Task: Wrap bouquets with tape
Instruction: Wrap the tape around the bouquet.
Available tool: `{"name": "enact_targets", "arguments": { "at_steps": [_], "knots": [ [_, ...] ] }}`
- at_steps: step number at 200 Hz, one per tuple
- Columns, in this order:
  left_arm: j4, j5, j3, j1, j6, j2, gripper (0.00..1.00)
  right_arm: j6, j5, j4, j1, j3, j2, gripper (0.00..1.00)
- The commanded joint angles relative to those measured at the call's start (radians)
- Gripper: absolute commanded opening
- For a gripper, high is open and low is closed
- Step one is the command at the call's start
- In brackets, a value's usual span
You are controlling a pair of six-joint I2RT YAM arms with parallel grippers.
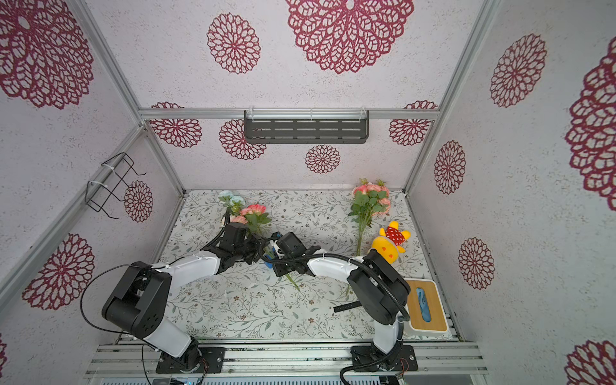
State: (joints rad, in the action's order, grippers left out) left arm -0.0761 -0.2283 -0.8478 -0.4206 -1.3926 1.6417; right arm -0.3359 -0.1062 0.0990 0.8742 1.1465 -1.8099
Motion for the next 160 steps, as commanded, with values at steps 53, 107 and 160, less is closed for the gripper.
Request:
{"name": "enact_targets", "arguments": {
  "at_steps": [53,107,160],
  "knots": [
    [-0.074,-0.039,-0.050,-0.026,-0.045,0.075,0.47,0.121,0.206,-0.053,0.072,0.002,0.083,0.00],
    [-0.167,-0.046,-0.047,-0.037,-0.086,0.112,0.11,0.128,0.177,-0.095,0.076,-0.023,0.095,0.00],
    [-0.142,-0.014,-0.068,-0.040,-0.028,0.104,0.00,0.001,-0.039,-0.142,-0.012,-0.091,0.128,0.28]
  ]
}}
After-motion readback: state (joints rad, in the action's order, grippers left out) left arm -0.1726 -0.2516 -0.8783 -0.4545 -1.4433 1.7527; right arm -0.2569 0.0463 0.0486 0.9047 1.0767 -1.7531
